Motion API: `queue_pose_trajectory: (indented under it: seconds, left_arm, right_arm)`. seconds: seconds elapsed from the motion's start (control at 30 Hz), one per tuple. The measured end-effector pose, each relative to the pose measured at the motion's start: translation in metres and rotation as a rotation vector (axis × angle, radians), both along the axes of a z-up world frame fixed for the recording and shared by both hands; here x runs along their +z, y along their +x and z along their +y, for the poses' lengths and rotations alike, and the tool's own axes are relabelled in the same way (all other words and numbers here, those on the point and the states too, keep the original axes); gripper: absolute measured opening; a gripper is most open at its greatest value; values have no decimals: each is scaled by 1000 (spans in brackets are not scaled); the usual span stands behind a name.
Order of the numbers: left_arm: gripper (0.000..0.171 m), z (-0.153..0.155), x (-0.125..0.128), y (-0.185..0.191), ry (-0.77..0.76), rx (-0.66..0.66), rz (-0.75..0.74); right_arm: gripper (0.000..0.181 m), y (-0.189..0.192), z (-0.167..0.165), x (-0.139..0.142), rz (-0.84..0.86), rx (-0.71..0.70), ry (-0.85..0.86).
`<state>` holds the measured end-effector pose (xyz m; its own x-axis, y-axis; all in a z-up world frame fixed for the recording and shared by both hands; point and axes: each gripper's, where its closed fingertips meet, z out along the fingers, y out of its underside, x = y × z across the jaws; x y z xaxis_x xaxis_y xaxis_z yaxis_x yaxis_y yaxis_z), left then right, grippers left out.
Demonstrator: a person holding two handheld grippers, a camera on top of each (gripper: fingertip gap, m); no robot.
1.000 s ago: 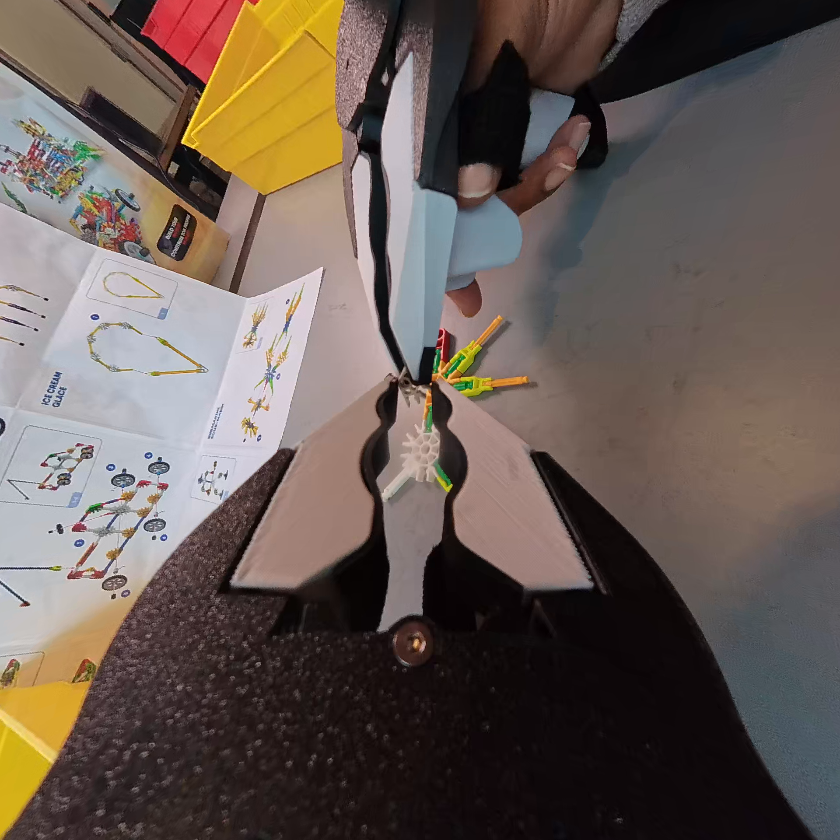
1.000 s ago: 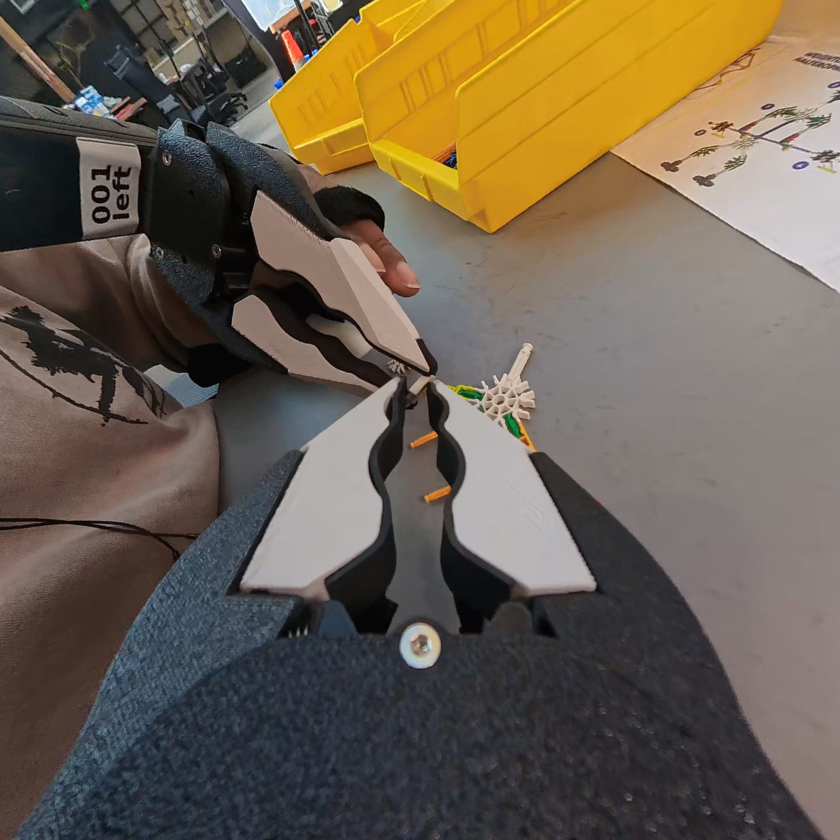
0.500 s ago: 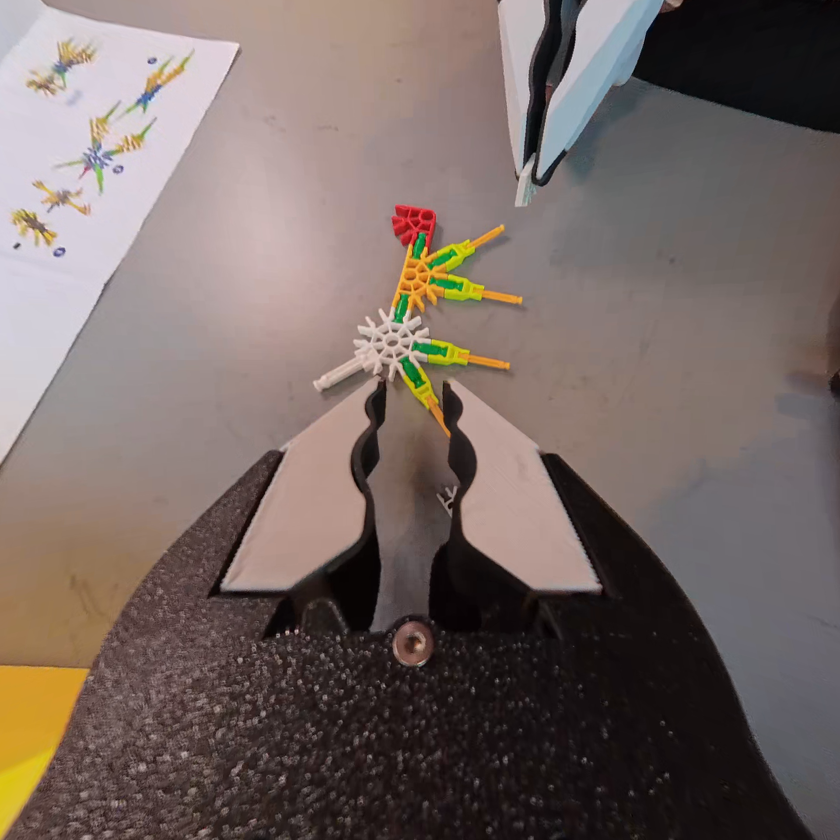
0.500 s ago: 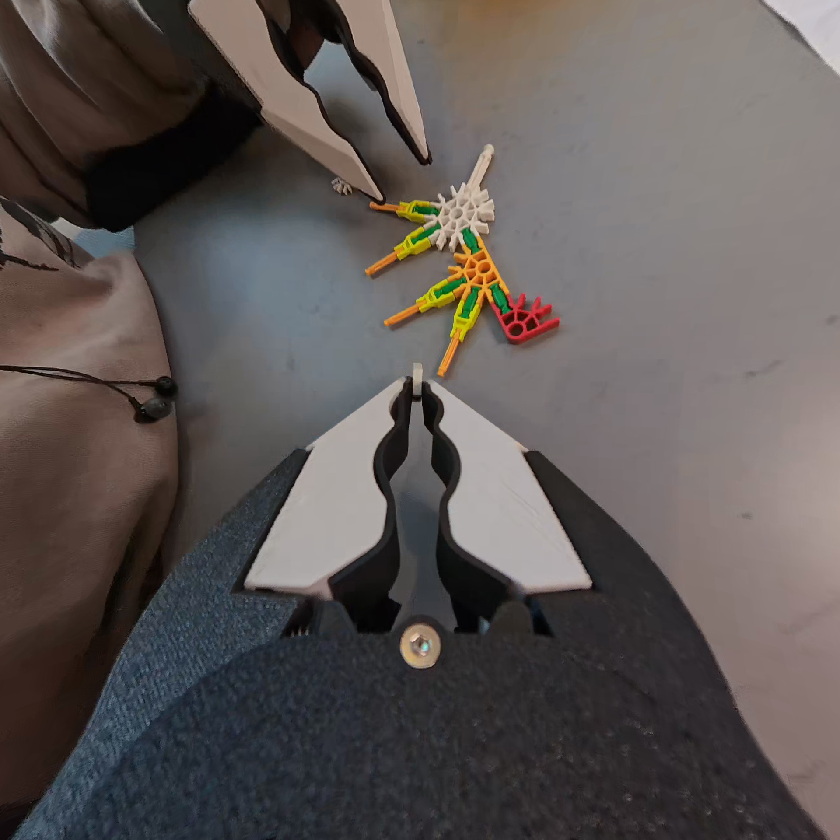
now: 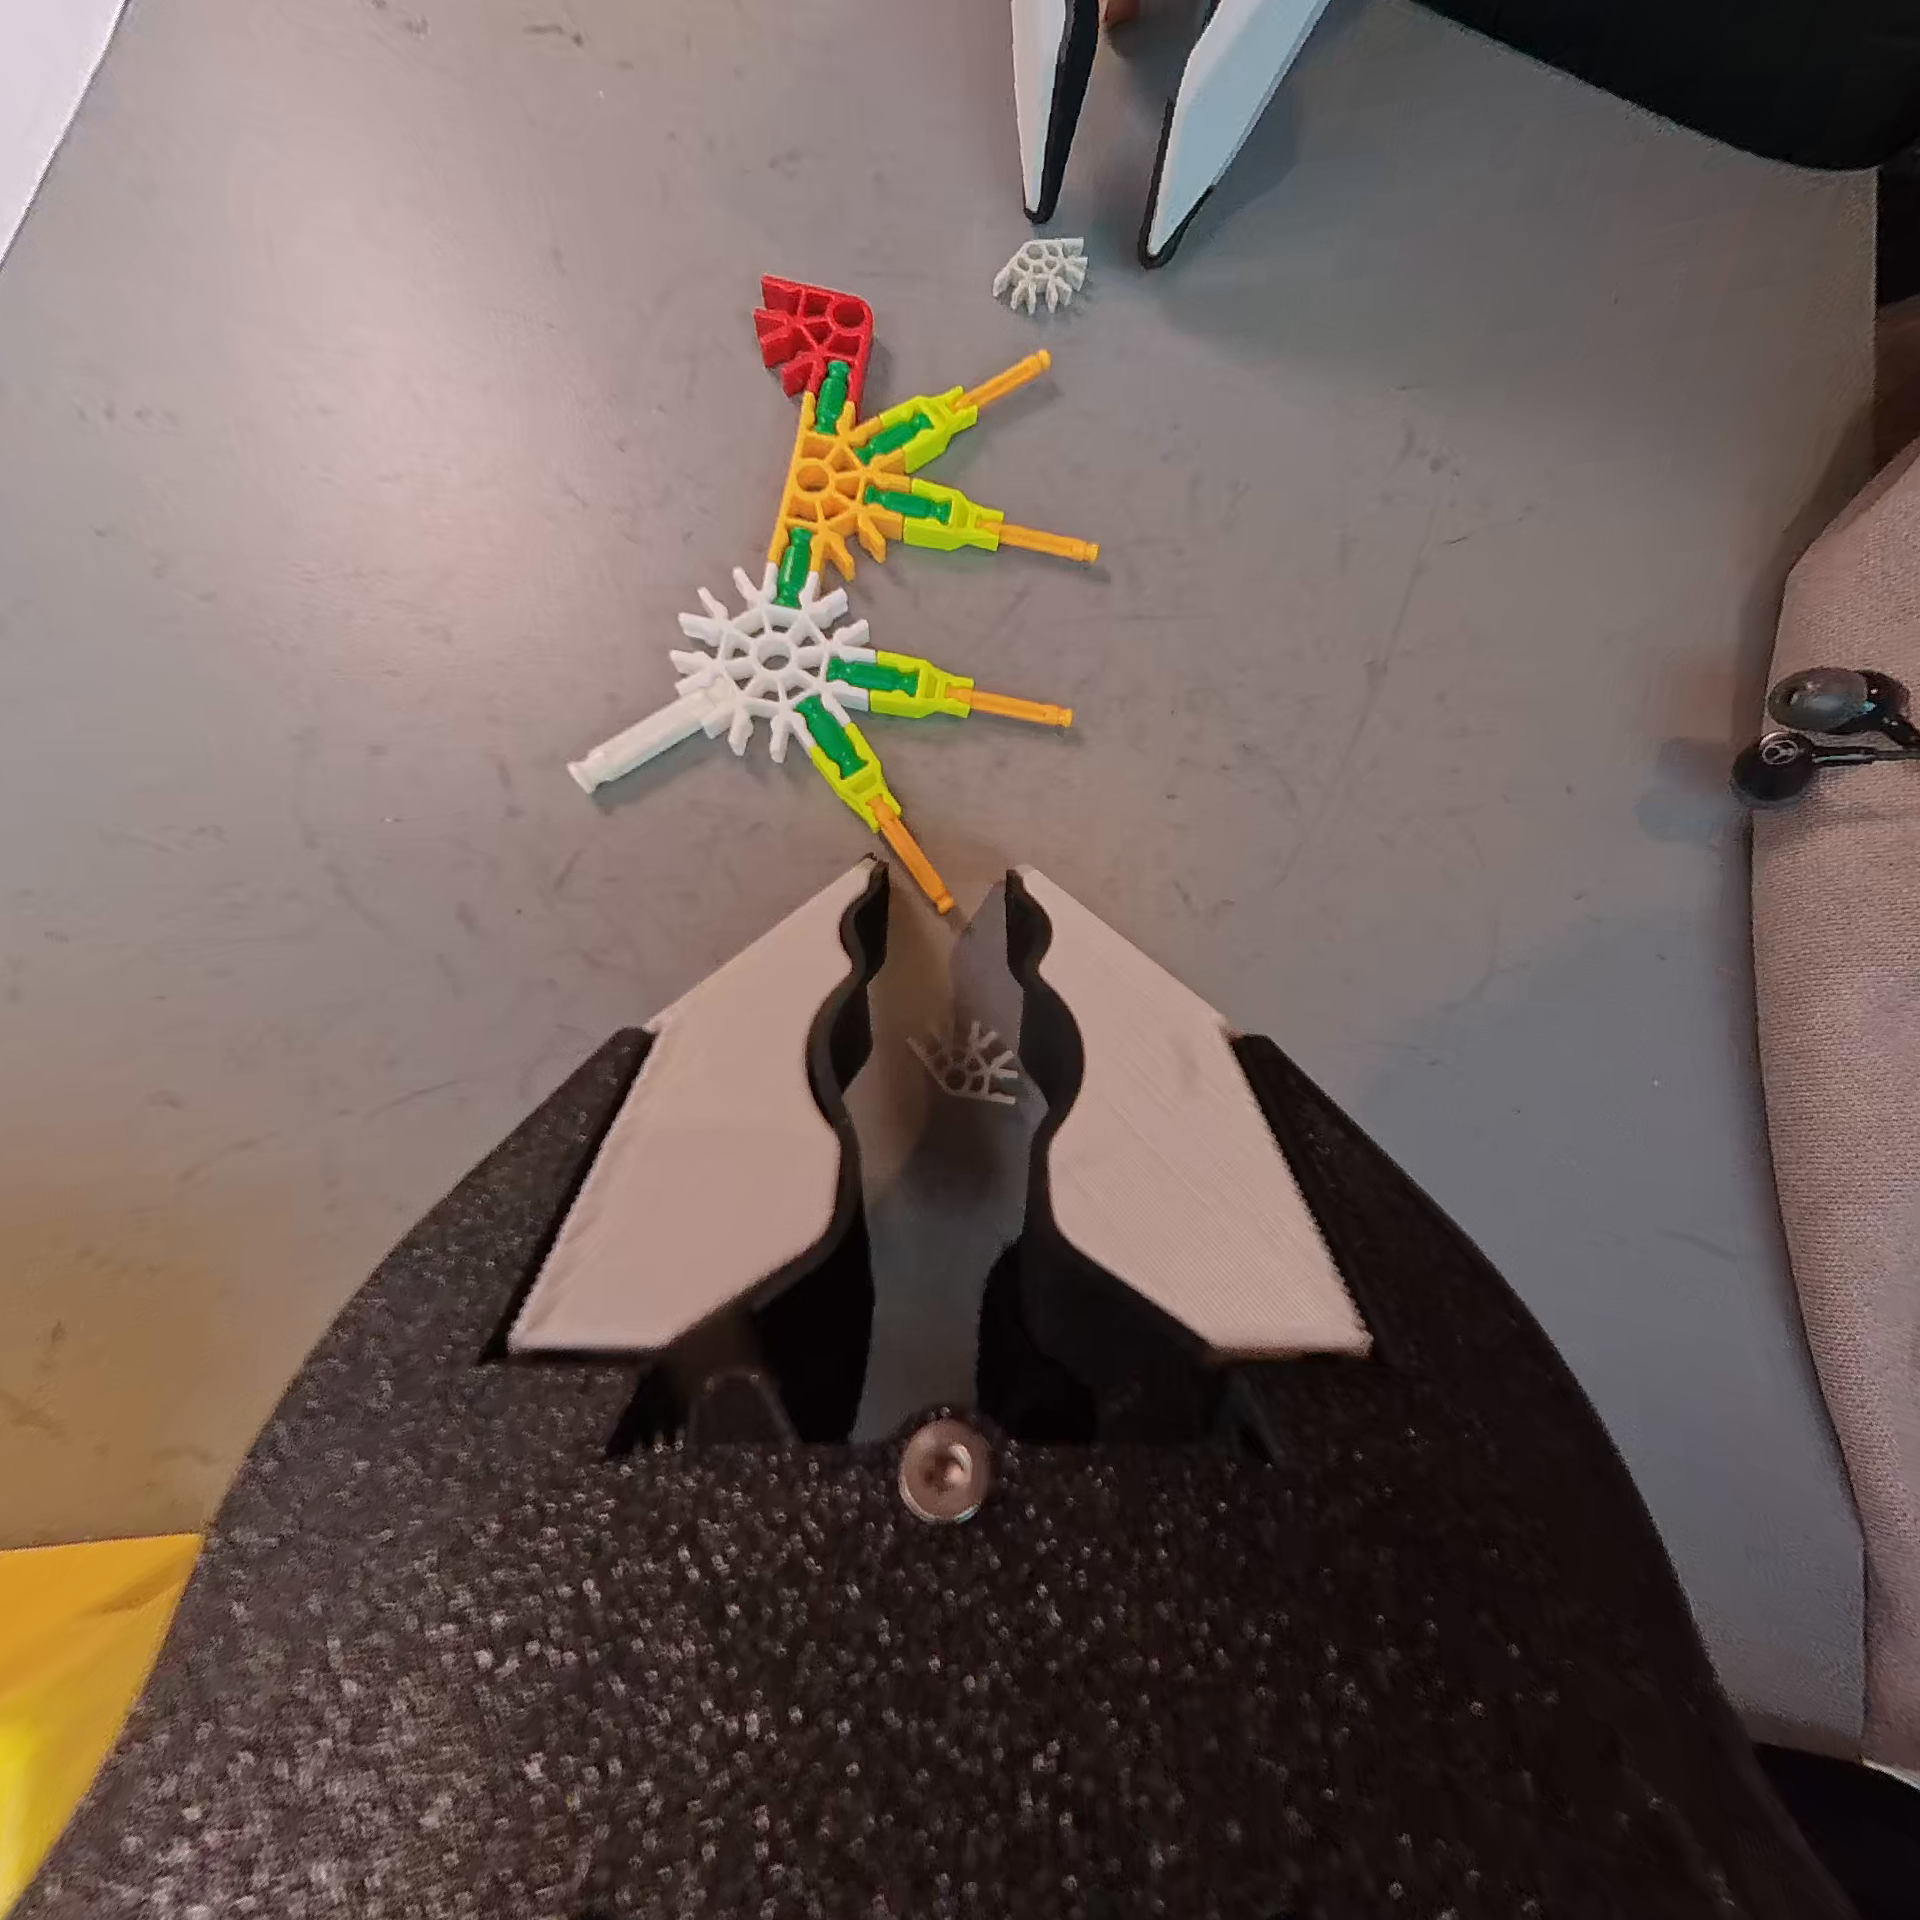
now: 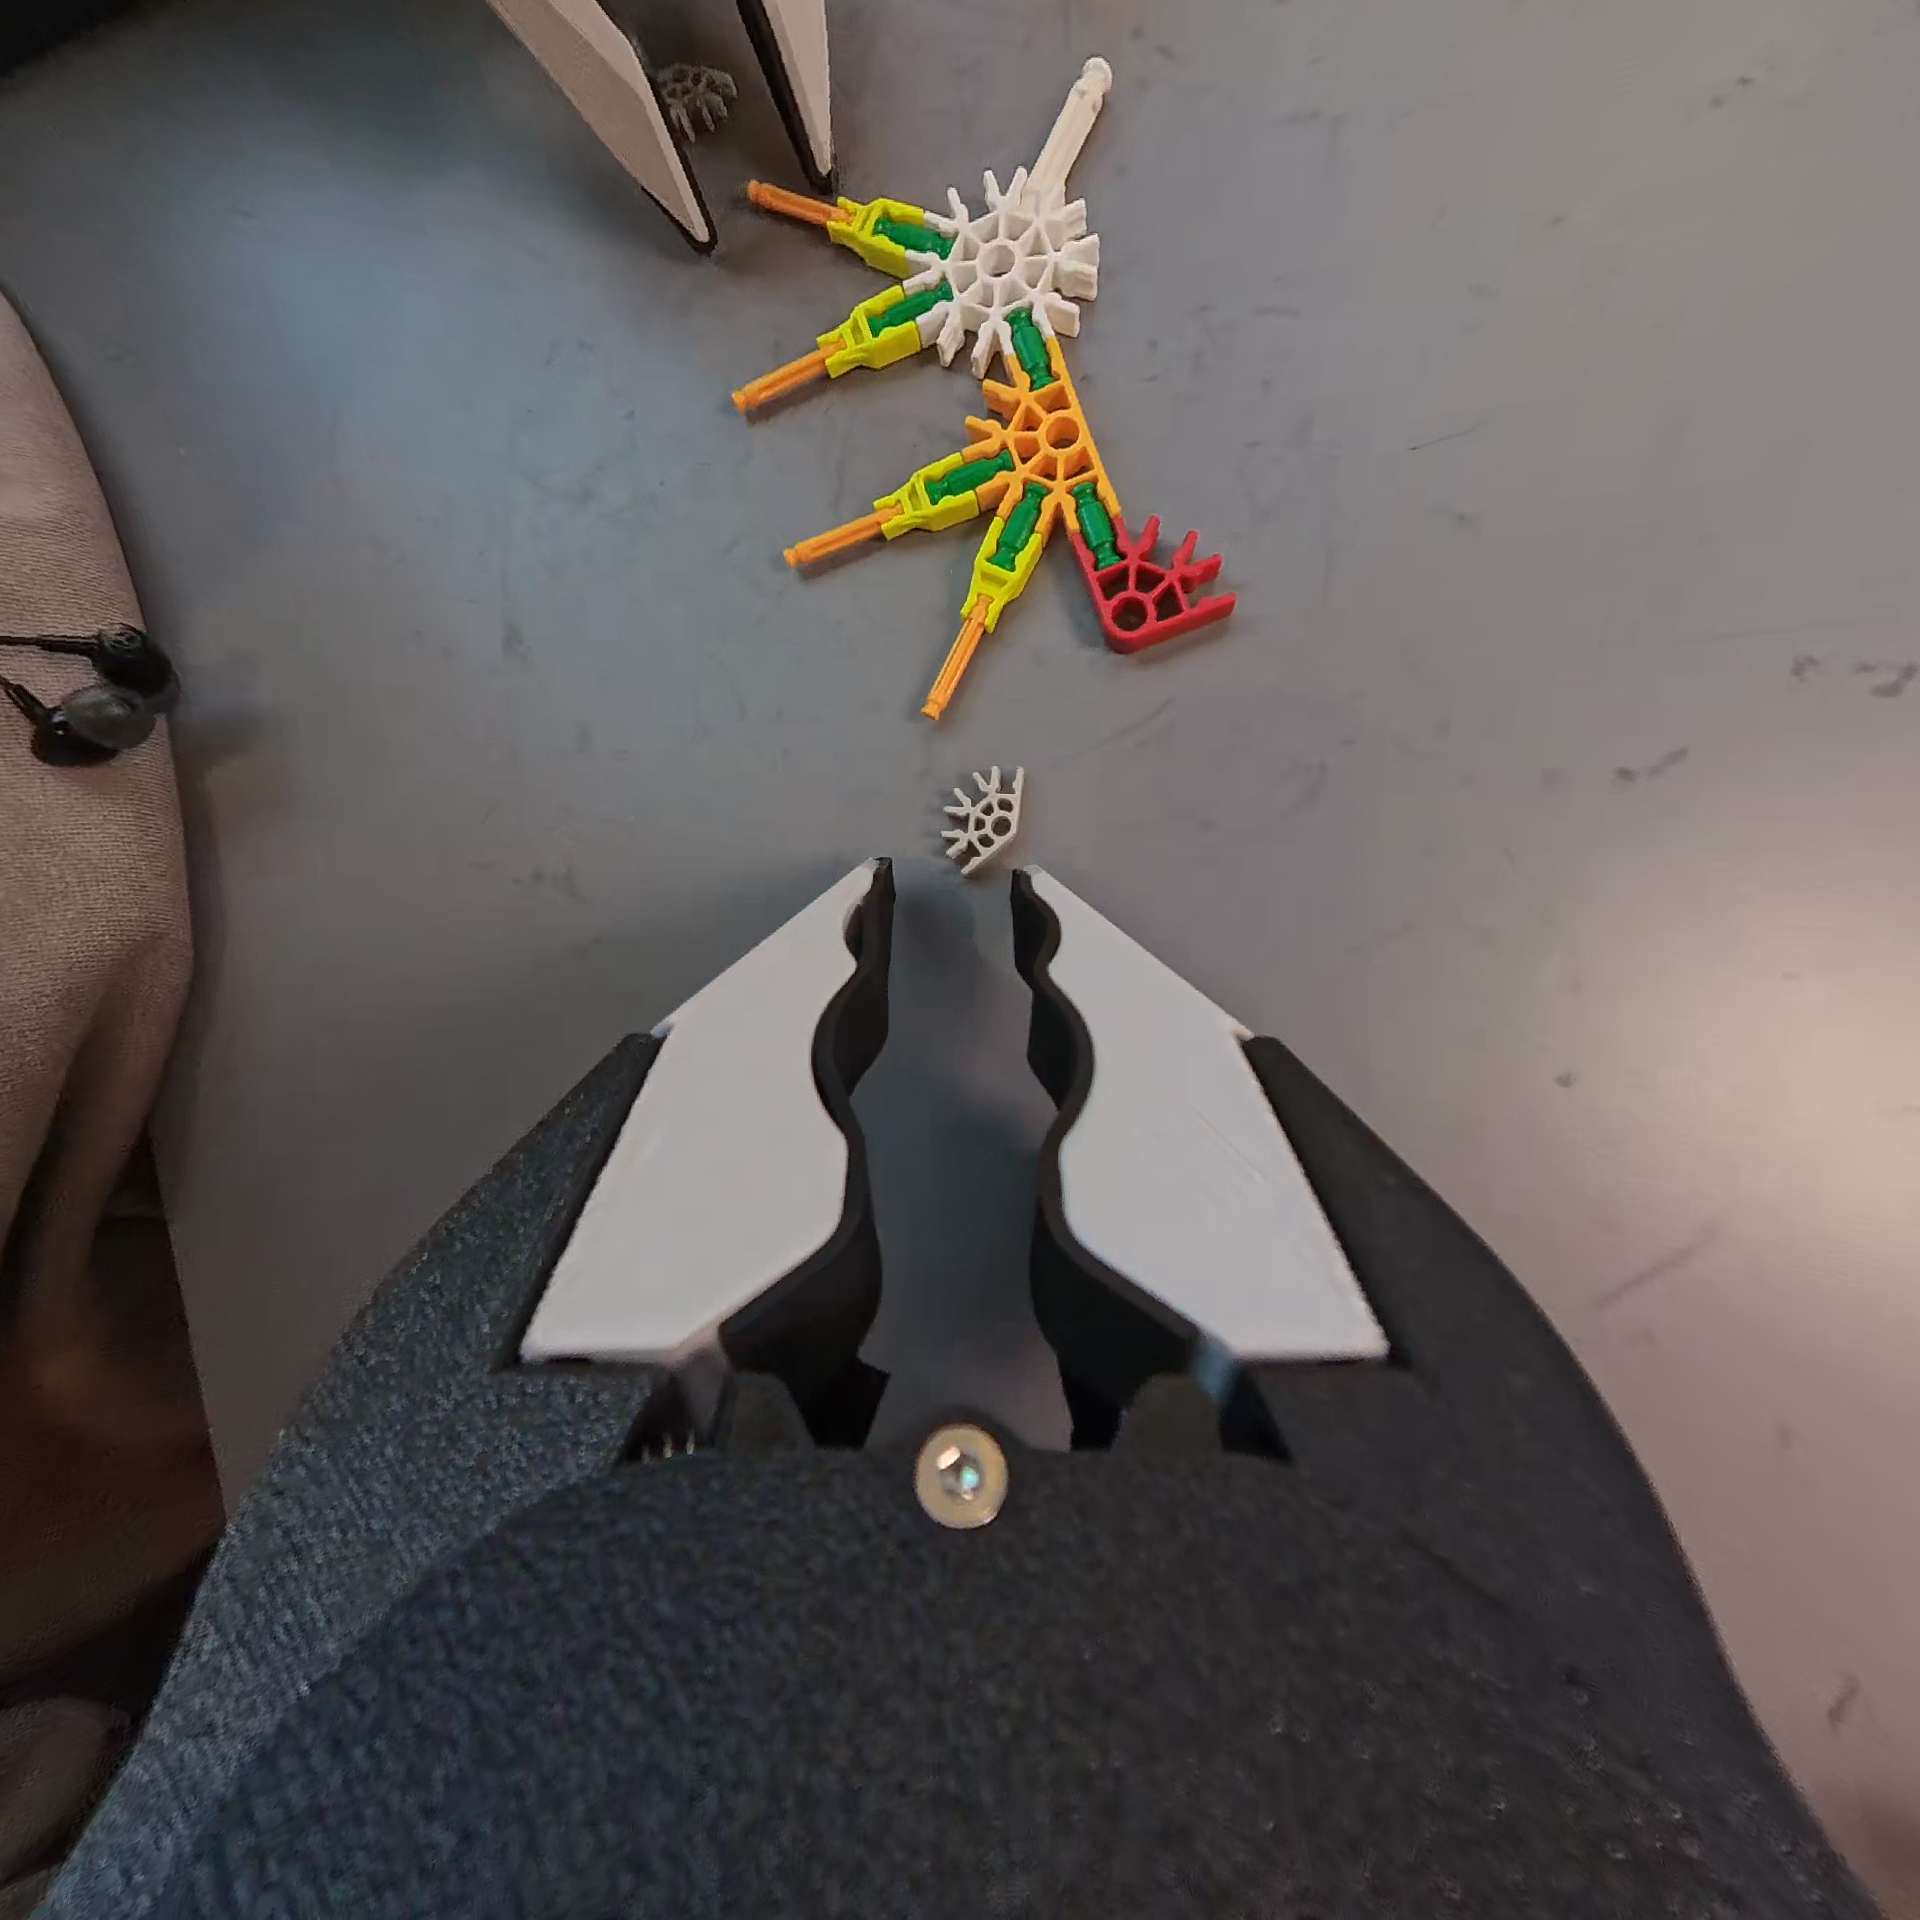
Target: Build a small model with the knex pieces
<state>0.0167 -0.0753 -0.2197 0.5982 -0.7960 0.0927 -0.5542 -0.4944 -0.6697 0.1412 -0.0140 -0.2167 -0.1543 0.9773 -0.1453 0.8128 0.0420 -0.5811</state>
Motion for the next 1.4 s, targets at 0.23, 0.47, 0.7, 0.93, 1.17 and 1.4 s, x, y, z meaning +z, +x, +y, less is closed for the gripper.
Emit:
queue_pose_trajectory:
  seconds: [0.23,0.47,0.7,0.93,1.17,1.4]
  left_arm:
    - [22,-8,0,5,-17,-42,-18]
    - [22,6,9,-4,39,33,-48]
    - [25,25,19,-12,132,121,-74]
    - [33,31,26,-3,200,120,-88]
    - [43,43,24,0,226,84,-55]
    - [49,43,9,4,143,55,-65]
  right_arm:
    - [21,-1,-18,2,-3,93,1]
    - [21,-9,0,8,44,5,36]
    - [29,-31,-6,10,83,15,81]
    - [7,-43,-6,6,58,50,127]
    - [0,-51,-2,1,30,104,170]
    - [3,-62,9,8,108,111,187]
